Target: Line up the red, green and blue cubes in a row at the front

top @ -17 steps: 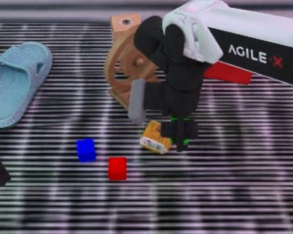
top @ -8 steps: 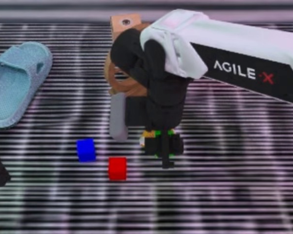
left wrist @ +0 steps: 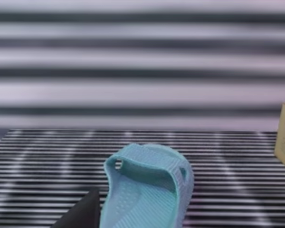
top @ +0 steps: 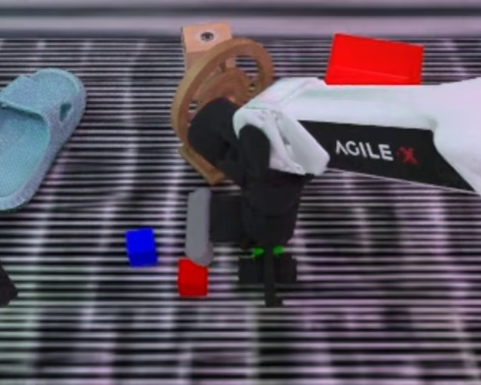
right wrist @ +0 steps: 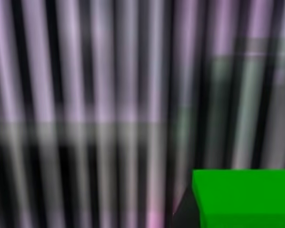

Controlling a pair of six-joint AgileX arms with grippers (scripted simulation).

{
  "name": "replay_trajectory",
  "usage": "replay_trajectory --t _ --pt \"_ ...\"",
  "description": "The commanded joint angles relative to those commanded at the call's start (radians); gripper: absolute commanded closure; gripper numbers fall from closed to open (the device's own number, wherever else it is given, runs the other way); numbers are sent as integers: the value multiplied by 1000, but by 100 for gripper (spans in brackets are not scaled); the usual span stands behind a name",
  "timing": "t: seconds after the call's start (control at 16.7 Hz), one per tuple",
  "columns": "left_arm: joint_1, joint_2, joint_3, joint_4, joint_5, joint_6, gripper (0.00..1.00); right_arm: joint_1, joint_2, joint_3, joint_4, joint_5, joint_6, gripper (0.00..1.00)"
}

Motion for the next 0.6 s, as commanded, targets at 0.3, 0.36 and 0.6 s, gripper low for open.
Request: replay_trajectory --t 0.3,0.36,0.6 --pt "0 0 0 0 0 0 0 2 5 -14 18 0 -2 100" --pt "0 0 0 0 0 0 0 2 5 -14 18 0 -2 92" --pt "0 0 0 0 0 0 0 2 5 -14 18 0 -2 62"
